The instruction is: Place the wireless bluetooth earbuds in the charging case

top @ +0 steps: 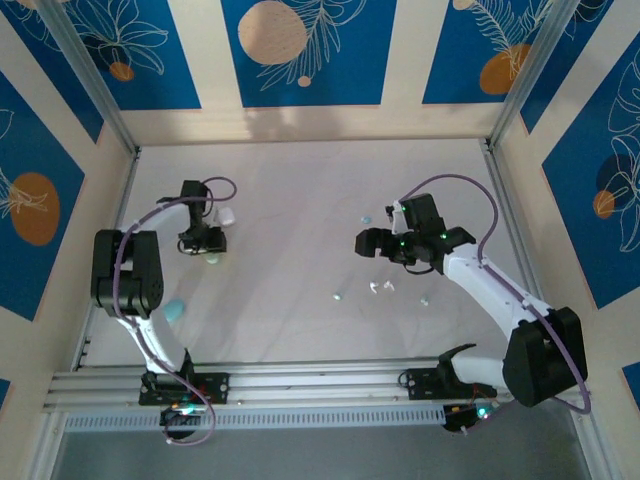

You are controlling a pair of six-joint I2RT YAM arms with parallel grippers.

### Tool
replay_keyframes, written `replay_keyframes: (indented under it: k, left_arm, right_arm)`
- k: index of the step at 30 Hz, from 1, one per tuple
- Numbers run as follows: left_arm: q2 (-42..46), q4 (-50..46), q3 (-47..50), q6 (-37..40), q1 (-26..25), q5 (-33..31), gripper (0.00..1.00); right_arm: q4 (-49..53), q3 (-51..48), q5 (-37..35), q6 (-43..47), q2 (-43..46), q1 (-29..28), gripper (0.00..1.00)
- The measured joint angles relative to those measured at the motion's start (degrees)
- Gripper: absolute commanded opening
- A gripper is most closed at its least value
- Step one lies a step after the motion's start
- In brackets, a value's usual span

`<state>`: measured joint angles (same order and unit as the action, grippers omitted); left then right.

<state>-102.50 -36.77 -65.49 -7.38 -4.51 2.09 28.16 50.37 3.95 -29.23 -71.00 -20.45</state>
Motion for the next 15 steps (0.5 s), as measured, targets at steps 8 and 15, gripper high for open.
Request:
replay_keyframes:
  k: [8,15]
  left_arm:
    - [4.4,2.7,5.3,1.6,-25.3,-0.7,0.40]
    - [4.4,3.1,6.0,7.2,-39.2,-2.7,0.40]
  right_arm:
    - [1.4,-4.6,-0.5,-5.6,2.6,8.7,0.91]
    - [2.2,-8.6,2.5,-7.3,9.5,15.1,0.91]
